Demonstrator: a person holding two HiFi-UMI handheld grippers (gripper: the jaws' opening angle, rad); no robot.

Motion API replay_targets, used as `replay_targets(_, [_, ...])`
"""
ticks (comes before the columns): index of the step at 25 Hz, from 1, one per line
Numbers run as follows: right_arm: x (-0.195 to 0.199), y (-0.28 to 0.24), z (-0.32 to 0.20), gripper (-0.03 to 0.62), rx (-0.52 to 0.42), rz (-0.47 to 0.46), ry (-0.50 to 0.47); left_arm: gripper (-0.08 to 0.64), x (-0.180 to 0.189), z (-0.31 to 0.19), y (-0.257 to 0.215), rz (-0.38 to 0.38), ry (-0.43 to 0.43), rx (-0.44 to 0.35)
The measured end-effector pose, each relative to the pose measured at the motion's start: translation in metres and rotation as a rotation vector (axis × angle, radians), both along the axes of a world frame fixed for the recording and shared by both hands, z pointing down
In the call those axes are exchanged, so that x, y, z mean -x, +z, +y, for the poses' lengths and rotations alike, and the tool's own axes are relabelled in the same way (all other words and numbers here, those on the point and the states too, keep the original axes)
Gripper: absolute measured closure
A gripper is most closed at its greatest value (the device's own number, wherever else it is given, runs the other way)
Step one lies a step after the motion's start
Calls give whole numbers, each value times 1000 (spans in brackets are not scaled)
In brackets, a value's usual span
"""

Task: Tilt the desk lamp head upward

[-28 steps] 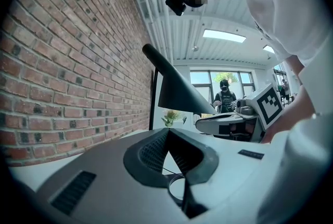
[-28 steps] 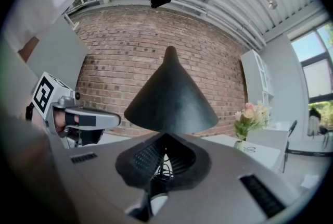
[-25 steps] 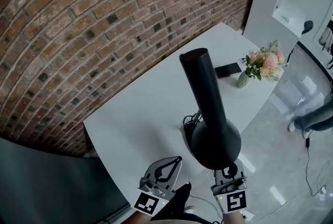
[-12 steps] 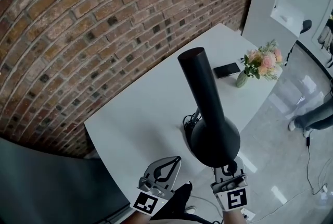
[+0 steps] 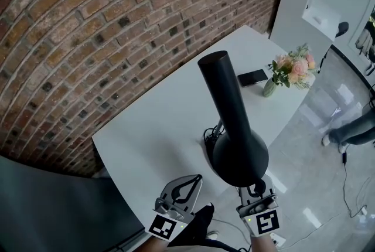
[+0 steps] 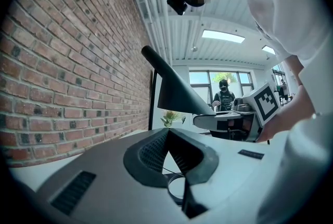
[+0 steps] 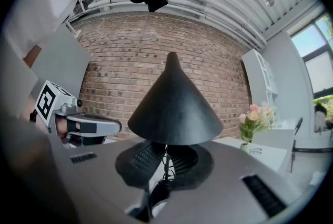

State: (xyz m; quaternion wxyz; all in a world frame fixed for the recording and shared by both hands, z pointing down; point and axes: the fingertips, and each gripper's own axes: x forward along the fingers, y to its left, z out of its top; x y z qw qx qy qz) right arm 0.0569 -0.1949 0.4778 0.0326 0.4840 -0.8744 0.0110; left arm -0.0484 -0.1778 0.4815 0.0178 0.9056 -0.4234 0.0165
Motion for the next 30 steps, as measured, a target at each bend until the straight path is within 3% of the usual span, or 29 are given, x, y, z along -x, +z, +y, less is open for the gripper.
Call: replay_targets(30, [-5, -7, 4, 578, 8, 20, 18, 553, -8, 7, -8, 18, 3, -10])
